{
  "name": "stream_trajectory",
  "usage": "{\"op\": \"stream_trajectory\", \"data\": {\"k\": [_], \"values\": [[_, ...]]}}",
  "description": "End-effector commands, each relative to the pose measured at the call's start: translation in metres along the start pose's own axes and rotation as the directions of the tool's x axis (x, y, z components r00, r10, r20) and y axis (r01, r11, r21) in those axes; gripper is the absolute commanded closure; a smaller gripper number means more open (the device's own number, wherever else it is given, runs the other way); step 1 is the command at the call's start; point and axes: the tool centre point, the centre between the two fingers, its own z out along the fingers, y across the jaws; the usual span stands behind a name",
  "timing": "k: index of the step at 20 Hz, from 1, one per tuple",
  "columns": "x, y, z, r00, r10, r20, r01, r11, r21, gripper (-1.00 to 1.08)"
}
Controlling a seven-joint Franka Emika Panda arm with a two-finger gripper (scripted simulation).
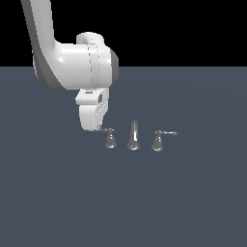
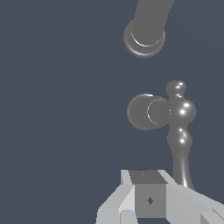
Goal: Turn on the faucet by rotating a designated handle.
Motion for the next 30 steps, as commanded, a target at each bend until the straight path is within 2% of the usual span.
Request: {"op": "stream_trajectory", "data": {"k": [1,3,4,19,20,30], "values": [[-0.007,0.012,0.0,1.0,-0.005,0.0,0.005,1.0,-0.004,1.08],[-0.009,0.015,0.0,1.0,-0.005,0.0,0.005,1.0,-0.004,1.08],[0.0,0.006,0.0,1.0,0.009,0.0,-0.009,1.0,0.003,1.08],[0.005,0.055,0.0,1.0,-0.004,0.001,0.004,1.0,-0.003,1.08],[0.01,0.04,0.0,1.0,0.012,0.006,-0.012,1.0,0.014,1.08],[0.037,0.068,0.0,1.0,-0.001,0.002,0.001,1.0,0.001,1.08]]}}
